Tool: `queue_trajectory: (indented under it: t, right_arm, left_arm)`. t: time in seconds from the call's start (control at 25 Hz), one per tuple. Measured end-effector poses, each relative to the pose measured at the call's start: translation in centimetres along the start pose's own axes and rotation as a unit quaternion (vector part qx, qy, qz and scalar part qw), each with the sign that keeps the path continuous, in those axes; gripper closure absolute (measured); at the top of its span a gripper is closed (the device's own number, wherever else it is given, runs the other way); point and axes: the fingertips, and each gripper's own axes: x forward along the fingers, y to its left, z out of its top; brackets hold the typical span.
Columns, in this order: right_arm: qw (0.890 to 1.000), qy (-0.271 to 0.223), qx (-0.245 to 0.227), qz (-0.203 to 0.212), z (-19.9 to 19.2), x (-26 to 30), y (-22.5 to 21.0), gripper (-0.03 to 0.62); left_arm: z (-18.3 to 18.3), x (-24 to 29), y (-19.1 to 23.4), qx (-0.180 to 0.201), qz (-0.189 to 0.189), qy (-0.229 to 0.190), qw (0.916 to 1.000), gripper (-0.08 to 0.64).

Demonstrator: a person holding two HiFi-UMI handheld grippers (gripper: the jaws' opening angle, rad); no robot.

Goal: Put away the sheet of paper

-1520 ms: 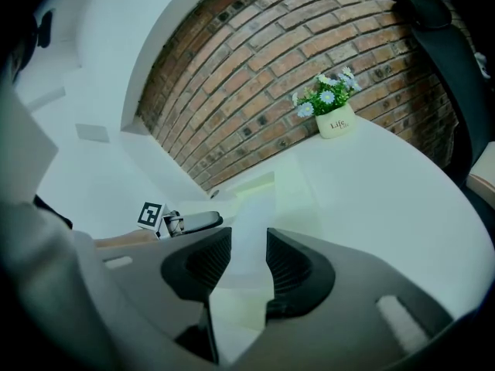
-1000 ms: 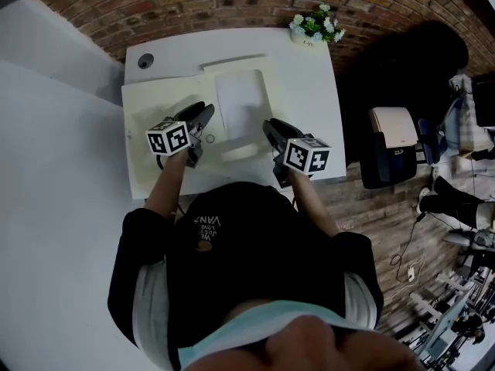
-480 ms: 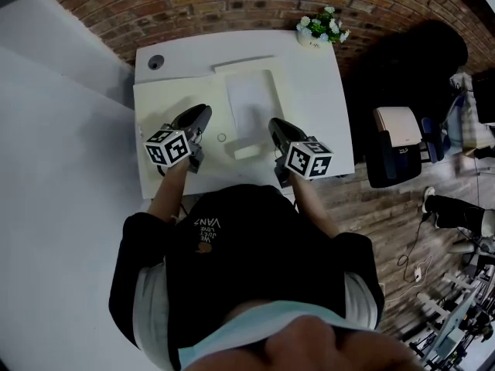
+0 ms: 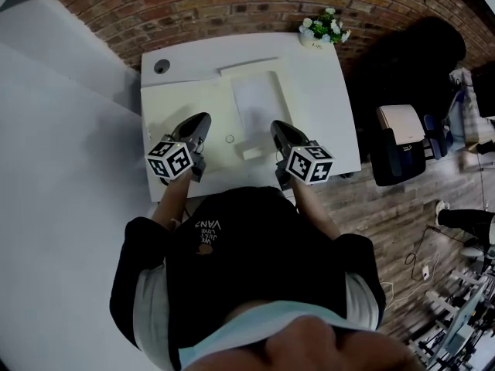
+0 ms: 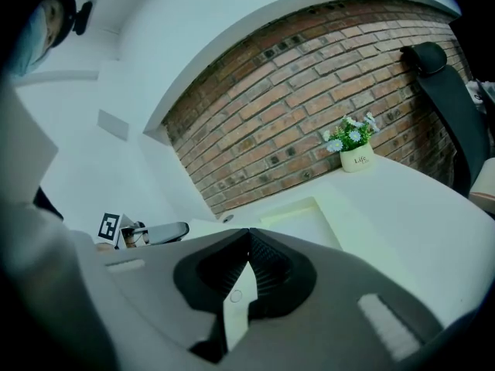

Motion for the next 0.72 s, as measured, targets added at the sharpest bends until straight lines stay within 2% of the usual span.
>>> queue_trajectory:
  t: [0.36,0.72]
  right_arm:
    - [1.0,-0.027,-0.008,0.011,0.1,0.0,2.0,0.594]
    - [0.999,-0.033,-0.019,0.021,-0.4,0.2,3.2,0.594]
  left_arm:
    - [1.2,-2.9,-0.1,0.025,0.006,-0.024,0.9994,0.558]
    - [0.5,-3.6,-0.9,0.046,-0.005,-0.019,0.9988,0.558]
